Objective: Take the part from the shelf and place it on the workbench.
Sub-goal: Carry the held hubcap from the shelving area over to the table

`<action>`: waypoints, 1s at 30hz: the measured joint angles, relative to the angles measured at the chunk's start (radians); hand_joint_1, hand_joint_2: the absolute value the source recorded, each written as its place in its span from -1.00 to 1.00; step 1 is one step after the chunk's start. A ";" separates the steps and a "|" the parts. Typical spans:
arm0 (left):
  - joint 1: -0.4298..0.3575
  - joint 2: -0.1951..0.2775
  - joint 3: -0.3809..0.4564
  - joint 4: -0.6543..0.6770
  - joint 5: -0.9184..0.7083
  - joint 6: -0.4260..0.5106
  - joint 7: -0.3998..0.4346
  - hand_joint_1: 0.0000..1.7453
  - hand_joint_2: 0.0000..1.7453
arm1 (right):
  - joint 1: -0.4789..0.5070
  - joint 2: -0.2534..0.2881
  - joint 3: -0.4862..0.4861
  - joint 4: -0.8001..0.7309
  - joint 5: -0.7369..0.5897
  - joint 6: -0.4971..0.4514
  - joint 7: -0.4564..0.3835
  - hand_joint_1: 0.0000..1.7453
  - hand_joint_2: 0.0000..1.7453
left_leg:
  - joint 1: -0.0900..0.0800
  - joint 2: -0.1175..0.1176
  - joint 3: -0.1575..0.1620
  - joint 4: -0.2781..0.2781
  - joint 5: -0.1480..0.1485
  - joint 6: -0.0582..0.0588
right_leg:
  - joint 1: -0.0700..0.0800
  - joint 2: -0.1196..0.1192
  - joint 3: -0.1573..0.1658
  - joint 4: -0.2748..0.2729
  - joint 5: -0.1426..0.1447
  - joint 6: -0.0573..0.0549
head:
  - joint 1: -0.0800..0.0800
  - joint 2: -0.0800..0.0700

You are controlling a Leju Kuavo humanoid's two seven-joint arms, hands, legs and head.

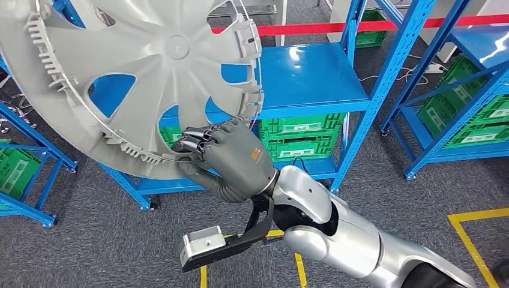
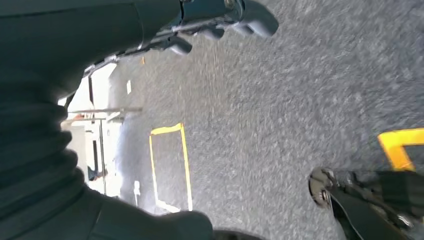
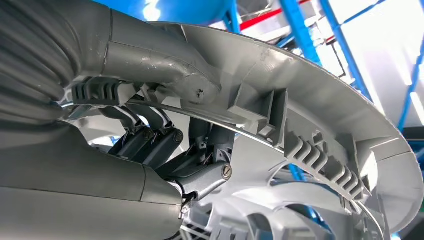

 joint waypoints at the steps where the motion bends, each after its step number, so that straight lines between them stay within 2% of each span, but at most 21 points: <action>1: 0.001 0.001 0.001 0.000 0.001 0.000 -0.004 -1.00 1.00 | -0.003 0.006 0.001 0.000 -0.002 0.004 0.002 1.00 1.00 | -0.003 -0.001 0.047 -0.065 -0.011 0.007 | 0.000 -0.001 -0.004 -0.001 0.009 0.005 | 0.000 0.000; 3: 0.004 0.002 0.005 0.000 0.002 0.000 -0.013 -1.00 1.00 | -0.010 0.015 0.002 0.000 -0.008 0.013 0.008 1.00 1.00 | -0.011 -0.004 0.087 -0.139 -0.033 0.021 | -0.001 -0.003 -0.006 -0.006 0.028 0.018 | -0.001 0.000; 5: 0.009 0.002 0.008 0.000 0.001 0.000 -0.021 -1.00 1.00 | -0.018 0.019 0.003 0.000 -0.011 0.017 0.011 1.00 1.00 | -0.011 -0.002 0.071 -0.147 -0.015 0.037 | -0.003 -0.004 -0.010 -0.011 0.038 0.032 | -0.002 0.000; 6: 0.010 0.001 0.009 0.000 0.000 -0.001 -0.024 -1.00 1.00 | -0.022 0.019 0.004 0.000 -0.012 0.018 0.012 1.00 1.00 | -0.009 0.000 0.062 -0.149 -0.001 0.046 | -0.004 -0.003 -0.018 0.001 0.019 0.038 | -0.001 0.000; 7: 0.011 0.002 0.009 0.000 -0.003 -0.002 -0.026 -1.00 1.00 | -0.025 0.018 0.005 0.000 -0.013 0.018 0.014 1.00 1.00 | -0.007 0.003 0.051 -0.151 0.013 0.053 | -0.004 -0.001 -0.029 0.032 -0.021 0.043 | 0.000 0.000; 9: 0.011 0.002 0.010 0.000 -0.008 -0.006 -0.028 -1.00 1.00 | -0.026 0.016 0.005 0.001 -0.013 0.019 0.019 1.00 1.00 | -0.007 0.005 0.019 -0.149 0.040 0.062 | -0.005 0.000 -0.060 0.146 -0.128 0.049 | 0.002 0.000; 10: 0.011 0.003 0.010 0.000 -0.009 -0.008 -0.029 -1.00 1.00 | -0.026 0.015 0.005 0.001 -0.013 0.018 0.023 1.00 1.00 | -0.007 0.006 0.000 -0.147 0.053 0.063 | -0.005 0.000 -0.071 0.211 -0.161 0.051 | 0.002 0.000; 11: 0.011 0.003 0.010 0.000 -0.010 -0.010 -0.030 -1.00 1.00 | -0.024 0.013 0.005 0.001 -0.013 0.018 0.025 1.00 1.00 | -0.008 0.007 -0.020 -0.144 0.067 0.063 | -0.005 0.000 -0.072 0.258 -0.169 0.053 | 0.002 0.000; 12: 0.011 0.003 0.010 0.000 -0.010 -0.011 -0.031 -1.00 1.00 | -0.024 0.011 0.005 0.002 -0.012 0.018 0.027 1.00 1.00 | -0.008 0.008 -0.040 -0.140 0.079 0.062 | -0.005 0.000 -0.060 0.277 -0.155 0.053 | 0.003 0.000; 13: 0.011 0.002 0.010 0.000 -0.012 -0.012 -0.032 -1.00 1.00 | -0.023 0.009 0.005 0.002 -0.011 0.018 0.030 1.00 1.00 | -0.008 0.009 -0.060 -0.135 0.090 0.060 | -0.005 0.000 -0.031 0.263 -0.127 0.051 | 0.003 0.000; 14: 0.010 0.002 0.010 0.000 -0.014 -0.013 -0.033 -1.00 1.00 | -0.023 0.008 0.005 0.002 -0.008 0.017 0.033 1.00 1.00 | -0.008 0.009 -0.078 -0.128 0.100 0.057 | -0.005 -0.001 0.014 0.216 -0.104 0.049 | 0.003 0.000; 16: 0.008 0.001 0.010 -0.003 -0.023 -0.018 -0.031 -1.00 1.00 | -0.024 0.008 0.005 0.002 0.001 0.013 0.041 1.00 1.00 | -0.010 0.009 -0.105 -0.116 0.117 0.049 | -0.001 -0.001 0.119 0.076 -0.116 0.039 | 0.002 0.000; 18: 0.003 0.000 0.010 -0.006 -0.032 -0.025 -0.024 -1.00 1.00 | -0.022 0.006 0.004 0.002 0.011 0.008 0.048 1.00 1.00 | -0.010 0.009 -0.115 -0.114 0.136 0.037 | 0.005 0.000 0.167 -0.007 -0.146 0.028 | 0.003 0.000; 20: -0.004 0.001 0.010 -0.007 -0.039 -0.031 -0.015 -1.00 1.00 | -0.020 0.003 0.004 0.002 0.024 0.003 0.052 1.00 1.00 | -0.007 0.008 -0.118 -0.120 0.150 0.023 | 0.005 -0.001 0.155 -0.017 -0.130 0.013 | 0.005 0.000; 21: -0.007 0.001 0.010 -0.007 -0.042 -0.034 -0.010 -1.00 1.00 | -0.019 0.002 0.005 0.002 0.030 0.000 0.054 1.00 1.00 | -0.005 0.007 -0.123 -0.114 0.138 0.016 | 0.004 -0.002 0.145 -0.019 -0.117 0.005 | 0.005 0.000; 23: -0.013 0.000 0.009 -0.008 -0.045 -0.039 -0.005 -1.00 1.00 | -0.018 0.002 0.005 0.003 0.041 -0.006 0.056 1.00 1.00 | -0.001 0.004 -0.143 -0.049 0.052 0.004 | -0.001 -0.005 0.120 -0.023 -0.089 -0.008 | 0.003 0.000; 25: -0.018 0.000 0.009 -0.009 -0.046 -0.042 -0.002 -1.00 1.00 | -0.016 0.002 0.005 0.004 0.047 -0.010 0.059 1.00 1.00 | 0.001 0.003 -0.164 0.071 -0.042 -0.007 | -0.001 -0.004 0.090 -0.022 -0.063 -0.010 | 0.001 0.000; 26: -0.021 0.000 0.009 -0.009 -0.046 -0.043 -0.001 -1.00 1.00 | -0.015 0.002 0.006 0.005 0.048 -0.010 0.059 1.00 1.00 | 0.002 0.003 -0.166 0.123 -0.056 -0.010 | -0.001 -0.003 0.073 -0.021 -0.049 -0.009 | 0.001 0.000; 28: -0.026 0.003 0.009 -0.009 -0.046 -0.047 -0.001 -1.00 1.00 | -0.014 0.002 0.007 0.008 0.050 -0.010 0.061 1.00 1.00 | 0.004 0.003 -0.133 0.150 -0.020 -0.014 | -0.002 -0.003 0.037 -0.018 -0.021 -0.004 | 0.001 0.000; 29: -0.028 0.004 0.009 -0.010 -0.047 -0.049 -0.001 -1.00 1.00 | -0.014 0.002 0.007 0.009 0.052 -0.010 0.062 1.00 1.00 | 0.005 0.003 -0.092 0.114 0.006 -0.013 | -0.003 -0.003 0.019 -0.016 -0.007 0.000 | 0.001 0.000; 30: -0.030 0.005 0.009 -0.011 -0.048 -0.050 -0.002 -1.00 1.00 | -0.014 0.002 0.008 0.009 0.054 -0.010 0.063 1.00 1.00 | 0.006 0.002 -0.037 0.049 0.010 -0.012 | -0.003 -0.003 0.005 -0.014 0.004 0.004 | 0.001 0.000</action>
